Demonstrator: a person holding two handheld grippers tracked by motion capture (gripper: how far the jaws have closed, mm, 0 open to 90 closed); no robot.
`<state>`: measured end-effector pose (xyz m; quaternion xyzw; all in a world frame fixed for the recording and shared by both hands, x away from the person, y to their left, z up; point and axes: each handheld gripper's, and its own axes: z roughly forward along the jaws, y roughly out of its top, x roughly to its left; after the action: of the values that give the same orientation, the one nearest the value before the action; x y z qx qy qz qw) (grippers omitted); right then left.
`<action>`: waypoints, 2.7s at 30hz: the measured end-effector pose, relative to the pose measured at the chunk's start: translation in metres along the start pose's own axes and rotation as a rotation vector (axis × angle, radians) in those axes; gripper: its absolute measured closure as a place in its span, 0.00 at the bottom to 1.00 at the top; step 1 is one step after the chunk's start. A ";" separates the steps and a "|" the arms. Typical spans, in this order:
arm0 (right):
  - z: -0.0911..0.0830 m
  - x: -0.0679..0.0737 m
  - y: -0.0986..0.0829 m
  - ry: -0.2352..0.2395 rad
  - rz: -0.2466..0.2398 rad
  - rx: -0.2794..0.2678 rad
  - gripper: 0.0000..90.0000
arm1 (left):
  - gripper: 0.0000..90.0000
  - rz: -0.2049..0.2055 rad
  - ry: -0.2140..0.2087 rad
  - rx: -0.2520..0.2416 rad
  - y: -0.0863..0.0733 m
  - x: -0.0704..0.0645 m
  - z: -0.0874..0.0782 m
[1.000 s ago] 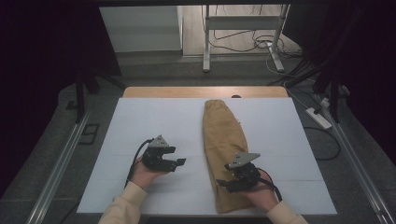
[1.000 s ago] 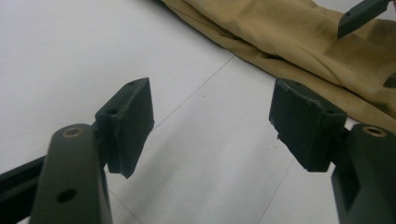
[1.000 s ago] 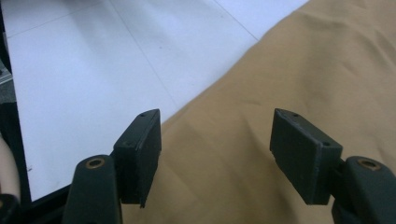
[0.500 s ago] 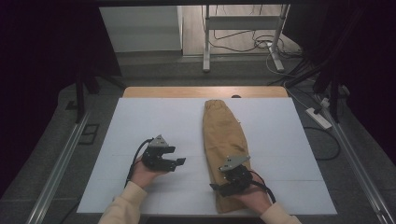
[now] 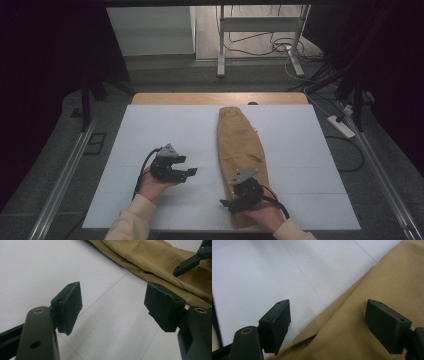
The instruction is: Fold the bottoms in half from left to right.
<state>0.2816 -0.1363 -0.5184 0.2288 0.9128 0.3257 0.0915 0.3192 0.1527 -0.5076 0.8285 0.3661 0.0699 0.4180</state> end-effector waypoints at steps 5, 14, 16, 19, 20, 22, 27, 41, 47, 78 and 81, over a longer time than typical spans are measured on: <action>0.003 0.001 -0.002 -0.045 -0.010 0.040 0.23 | 0.33 0.001 0.000 0.001 0.000 0.000 0.000; 0.000 -0.003 -0.003 -0.061 0.025 0.070 0.33 | 0.33 0.000 0.000 -0.001 0.000 0.000 0.000; -0.001 -0.006 -0.003 -0.065 0.036 0.073 0.38 | 0.33 0.000 0.000 -0.002 0.000 0.000 -0.001; -0.004 -0.008 -0.002 -0.069 0.050 0.087 0.48 | 0.33 0.000 0.000 -0.002 0.000 0.000 -0.001; -0.006 -0.009 -0.002 -0.068 0.058 0.090 0.54 | 0.33 0.001 -0.001 -0.001 -0.001 0.000 -0.001; -0.008 -0.012 -0.003 -0.068 0.058 0.096 0.66 | 0.33 -0.001 -0.002 -0.001 -0.001 0.000 0.000; -0.012 -0.013 -0.005 -0.037 0.043 0.096 0.91 | 0.33 -0.002 -0.001 0.001 0.000 0.000 0.000; -0.011 -0.011 -0.004 0.048 0.075 0.039 0.97 | 0.33 -0.005 -0.001 -0.002 0.000 0.001 0.000; -0.009 -0.005 -0.001 0.013 0.029 0.067 0.96 | 0.33 -0.007 0.002 -0.006 -0.001 0.001 -0.001; 0.005 0.025 0.010 0.208 -0.028 -0.029 0.98 | 0.33 -0.010 0.007 -0.021 0.000 0.002 -0.005; 0.007 0.028 0.010 0.222 -0.036 -0.033 0.98 | 0.33 -0.011 0.007 -0.023 0.000 0.003 -0.005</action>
<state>0.2628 -0.1120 -0.5176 0.1736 0.9158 0.3622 -0.0005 0.3192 0.1577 -0.5047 0.8213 0.3713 0.0746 0.4267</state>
